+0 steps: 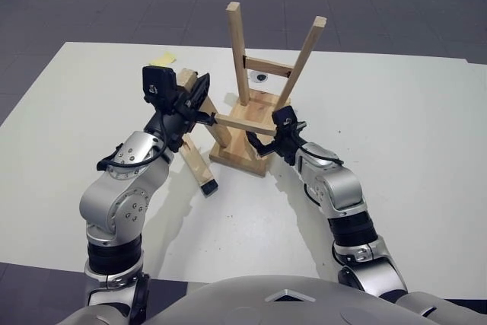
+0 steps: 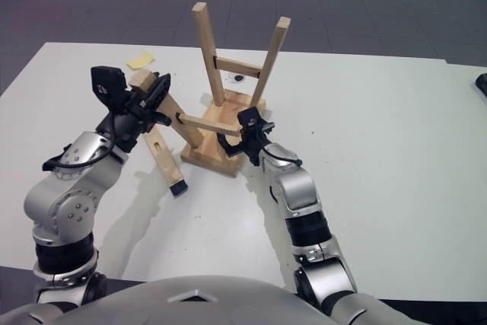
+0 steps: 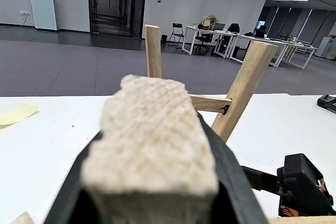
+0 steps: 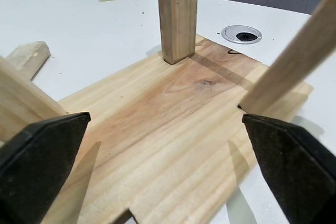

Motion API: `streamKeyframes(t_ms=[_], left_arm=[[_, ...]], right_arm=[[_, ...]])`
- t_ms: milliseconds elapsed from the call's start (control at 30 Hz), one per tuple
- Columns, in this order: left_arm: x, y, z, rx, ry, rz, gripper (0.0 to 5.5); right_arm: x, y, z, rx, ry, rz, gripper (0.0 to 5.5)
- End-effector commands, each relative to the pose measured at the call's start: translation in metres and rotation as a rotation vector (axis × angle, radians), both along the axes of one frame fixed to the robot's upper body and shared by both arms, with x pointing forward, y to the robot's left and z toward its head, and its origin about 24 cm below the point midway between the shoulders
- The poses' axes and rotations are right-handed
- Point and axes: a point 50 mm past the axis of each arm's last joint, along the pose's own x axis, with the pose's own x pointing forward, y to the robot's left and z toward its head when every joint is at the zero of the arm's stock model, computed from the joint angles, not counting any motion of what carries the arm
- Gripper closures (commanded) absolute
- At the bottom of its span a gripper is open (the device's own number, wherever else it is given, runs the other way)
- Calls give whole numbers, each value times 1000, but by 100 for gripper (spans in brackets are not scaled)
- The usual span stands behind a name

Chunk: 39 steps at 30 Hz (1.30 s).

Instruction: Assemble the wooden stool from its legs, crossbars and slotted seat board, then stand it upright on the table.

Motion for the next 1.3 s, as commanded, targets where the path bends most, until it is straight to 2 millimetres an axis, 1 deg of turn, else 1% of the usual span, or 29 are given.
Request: streamKeyframes(t_ms=[33,133,233,400,600,700,867,933,1033,1100,1133,1167,1233,1300], left_arm=[[-9,-12,-61,42,348,-87,392],[-7,-12,-58,15,328,-81,342],[-3,-14,-49,-56,278,-78,297],[0,-18,-21,-193,122,-118,216],[-10,-26,8,-311,-47,-257,132],[-13,-22,14,-287,-92,-299,90],[-2,6,24,-231,-160,-219,12],[2,17,29,-217,-187,-172,12],[7,35,42,-242,-238,-106,12],[10,51,47,-277,-251,-24,12],[13,61,45,-274,-229,39,12],[16,73,39,-230,-184,114,12],[18,90,21,-104,-62,219,12],[17,95,-1,25,91,247,12]], right_arm=[[2,5,6,2,-23,22,10],[2,5,6,2,-22,23,10],[3,5,5,1,-21,21,10],[2,3,4,2,-20,16,10],[3,3,6,6,-25,17,10],[3,3,7,6,-30,17,10],[3,2,11,7,-42,17,10],[3,2,12,6,-44,21,10],[3,1,12,2,-46,25,10],[3,0,13,0,-47,25,10],[3,0,13,-1,-47,26,10],[3,-1,13,-2,-48,26,10],[3,-2,13,-4,-48,23,10],[2,-4,12,-9,-45,13,10]])
